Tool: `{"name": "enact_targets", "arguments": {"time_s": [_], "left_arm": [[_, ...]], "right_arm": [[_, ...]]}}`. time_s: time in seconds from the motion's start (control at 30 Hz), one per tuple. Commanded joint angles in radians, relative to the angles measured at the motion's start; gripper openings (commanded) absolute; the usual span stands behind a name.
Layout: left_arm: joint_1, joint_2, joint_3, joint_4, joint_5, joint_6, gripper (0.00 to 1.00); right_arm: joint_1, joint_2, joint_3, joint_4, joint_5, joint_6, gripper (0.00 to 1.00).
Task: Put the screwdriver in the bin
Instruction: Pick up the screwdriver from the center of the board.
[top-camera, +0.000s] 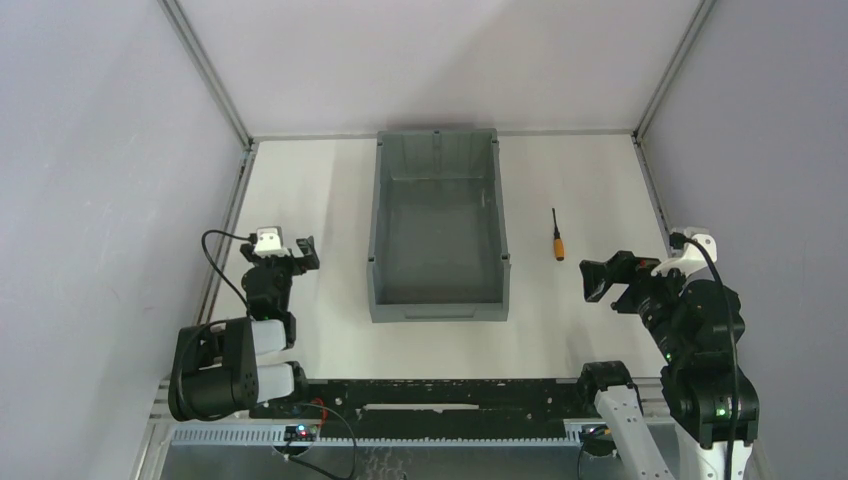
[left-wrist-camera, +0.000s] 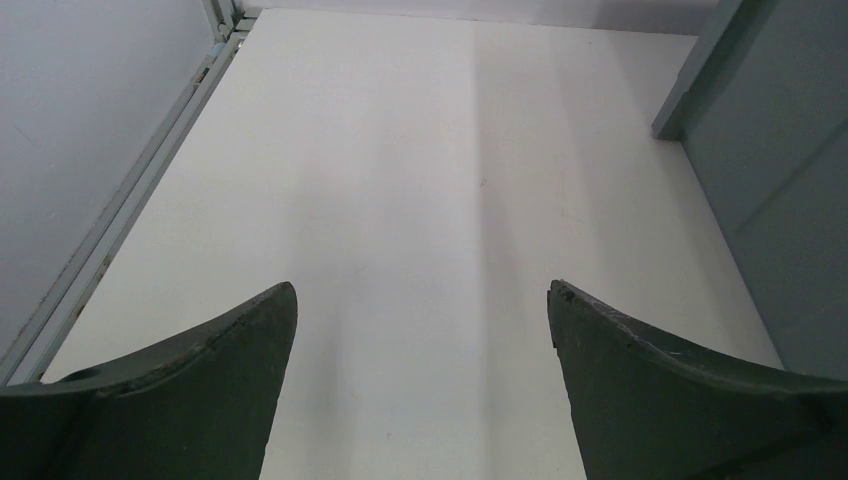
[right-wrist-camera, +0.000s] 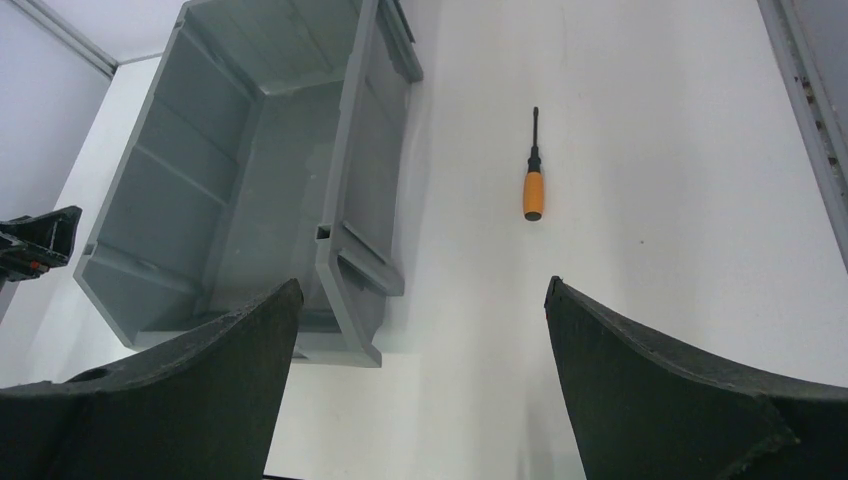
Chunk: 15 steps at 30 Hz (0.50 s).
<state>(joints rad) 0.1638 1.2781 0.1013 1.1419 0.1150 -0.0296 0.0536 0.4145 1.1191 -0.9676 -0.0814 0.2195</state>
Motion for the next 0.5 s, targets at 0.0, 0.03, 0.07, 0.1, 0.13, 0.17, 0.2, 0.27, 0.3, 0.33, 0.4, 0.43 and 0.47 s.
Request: {"name": "enact_targets", "arguments": {"time_s": [0.0, 0.03, 0.07, 0.1, 0.13, 0.17, 0.2, 0.27, 0.3, 0.33, 0.4, 0.43, 0.47], "left_arm": [[-0.006, -0.015, 0.041, 0.021, -0.002, -0.007, 1.00], [-0.006, -0.014, 0.041, 0.021, -0.002, -0.007, 1.00], [-0.006, -0.015, 0.042, 0.020, -0.003, -0.006, 1.00], [-0.006, -0.015, 0.042, 0.021, -0.002, -0.007, 1.00], [-0.006, -0.015, 0.041, 0.020, -0.003, -0.007, 1.00], [-0.006, -0.014, 0.041, 0.021, -0.003, -0.006, 1.00], [-0.005, -0.015, 0.042, 0.020, -0.003, -0.006, 1.00], [-0.005, -0.014, 0.042, 0.020, -0.003, -0.007, 1.00], [-0.006, -0.014, 0.042, 0.020, -0.003, -0.007, 1.00], [-0.006, -0.015, 0.042, 0.020, -0.003, -0.007, 1.00], [-0.005, -0.014, 0.042, 0.021, -0.003, -0.007, 1.00], [-0.006, -0.014, 0.042, 0.020, -0.003, -0.007, 1.00], [-0.005, -0.014, 0.042, 0.021, -0.003, -0.007, 1.00]], "right_arm": [[-0.003, 0.017, 0.001, 0.033, -0.008, 0.014, 1.00], [-0.003, 0.017, 0.000, 0.037, -0.012, 0.012, 1.00], [-0.004, 0.017, 0.001, 0.040, -0.017, 0.009, 1.00], [-0.003, 0.018, 0.000, 0.044, -0.022, 0.005, 1.00], [-0.004, 0.017, 0.001, 0.052, -0.027, 0.001, 1.00], [-0.003, 0.015, 0.000, 0.060, -0.034, -0.004, 1.00], [-0.003, 0.012, 0.000, 0.068, -0.040, -0.014, 1.00], [-0.003, 0.005, 0.000, 0.086, -0.054, -0.027, 1.00], [-0.003, 0.003, 0.000, 0.095, -0.058, -0.035, 1.00], [-0.003, 0.003, 0.001, 0.104, -0.060, -0.041, 1.00], [-0.003, 0.011, 0.006, 0.121, -0.073, -0.054, 0.99], [-0.003, 0.020, 0.015, 0.127, -0.078, -0.059, 1.00], [-0.003, 0.030, 0.023, 0.131, -0.083, -0.069, 1.00]]}}
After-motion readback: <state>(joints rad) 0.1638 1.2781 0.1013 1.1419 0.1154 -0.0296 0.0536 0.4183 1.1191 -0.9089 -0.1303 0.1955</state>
